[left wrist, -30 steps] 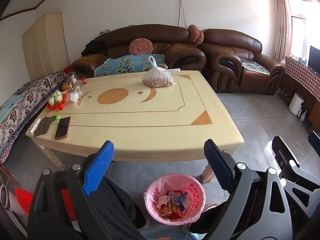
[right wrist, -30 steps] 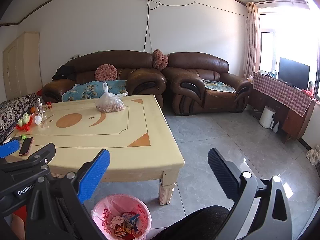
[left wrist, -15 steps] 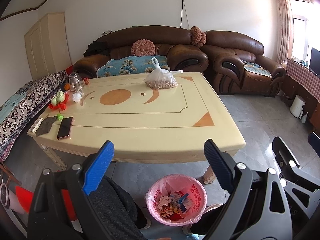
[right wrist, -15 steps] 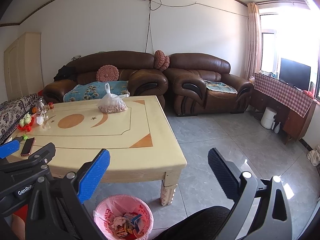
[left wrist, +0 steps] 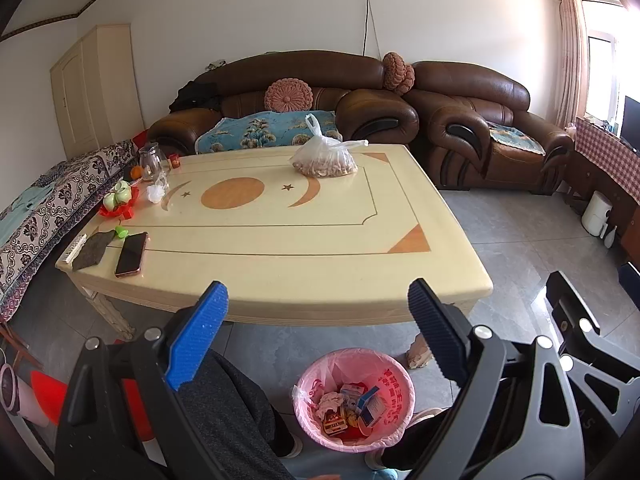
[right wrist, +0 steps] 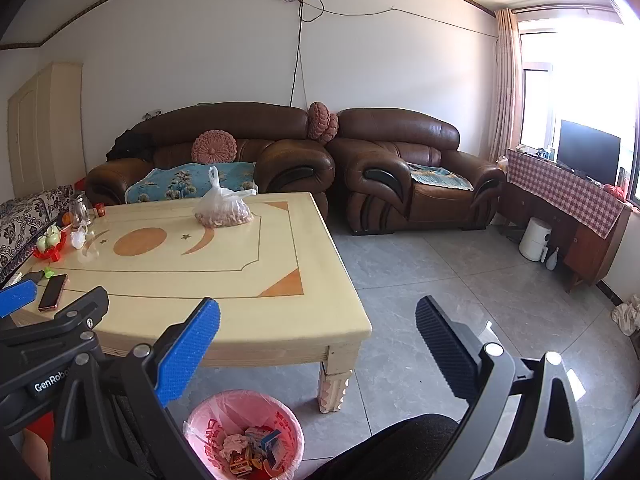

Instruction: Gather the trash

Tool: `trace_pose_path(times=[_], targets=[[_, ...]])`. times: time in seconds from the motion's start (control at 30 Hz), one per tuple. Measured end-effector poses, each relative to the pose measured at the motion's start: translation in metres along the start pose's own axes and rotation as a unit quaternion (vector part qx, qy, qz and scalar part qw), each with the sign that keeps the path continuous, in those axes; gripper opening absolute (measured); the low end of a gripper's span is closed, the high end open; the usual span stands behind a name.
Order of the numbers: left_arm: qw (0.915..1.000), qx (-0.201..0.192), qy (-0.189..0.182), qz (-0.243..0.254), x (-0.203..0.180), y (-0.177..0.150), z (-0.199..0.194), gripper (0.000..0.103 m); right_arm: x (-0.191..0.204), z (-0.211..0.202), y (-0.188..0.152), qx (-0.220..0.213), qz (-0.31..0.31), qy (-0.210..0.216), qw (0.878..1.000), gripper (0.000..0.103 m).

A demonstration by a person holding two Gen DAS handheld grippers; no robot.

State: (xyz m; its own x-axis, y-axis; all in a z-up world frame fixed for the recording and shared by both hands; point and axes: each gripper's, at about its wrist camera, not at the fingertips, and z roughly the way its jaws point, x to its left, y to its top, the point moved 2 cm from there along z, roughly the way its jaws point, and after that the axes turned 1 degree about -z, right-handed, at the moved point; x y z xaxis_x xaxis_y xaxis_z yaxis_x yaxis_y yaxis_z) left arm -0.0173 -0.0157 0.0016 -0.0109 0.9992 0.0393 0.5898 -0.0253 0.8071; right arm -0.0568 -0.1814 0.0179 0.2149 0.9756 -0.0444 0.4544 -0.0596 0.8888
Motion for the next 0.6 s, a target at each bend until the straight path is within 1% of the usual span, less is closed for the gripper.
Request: trace_pose_path(times=[0.43,0.47,0.53,0.6], targets=[[1.0,-0.002,-0.001,0.0,0.004,0.0007,-0.0006,0.089,0.0013,0.0001,-0.0008,-0.004,-0.004,-0.001,1.0,0.096],[1.0,-0.003,0.0,-0.001,0.0041,0.0007,-0.0005,0.09,0.0011,0.0004,-0.0006,-0.004,-0.004,0.0,1.0,0.096],[0.9999,-0.004,0.009,-0.004,0.0063,0.0007,-0.0005,0.095,0.0013,0.0009,-0.0002,-0.004,-0.004,0.001,1.0,0.096],[1.0,-0.005,0.005,-0.006,0.0079,0.0013,0.0004,0.096,0.0014,0.0013,0.0007,-0.004,-0.003,0.003,1.0,0.096]])
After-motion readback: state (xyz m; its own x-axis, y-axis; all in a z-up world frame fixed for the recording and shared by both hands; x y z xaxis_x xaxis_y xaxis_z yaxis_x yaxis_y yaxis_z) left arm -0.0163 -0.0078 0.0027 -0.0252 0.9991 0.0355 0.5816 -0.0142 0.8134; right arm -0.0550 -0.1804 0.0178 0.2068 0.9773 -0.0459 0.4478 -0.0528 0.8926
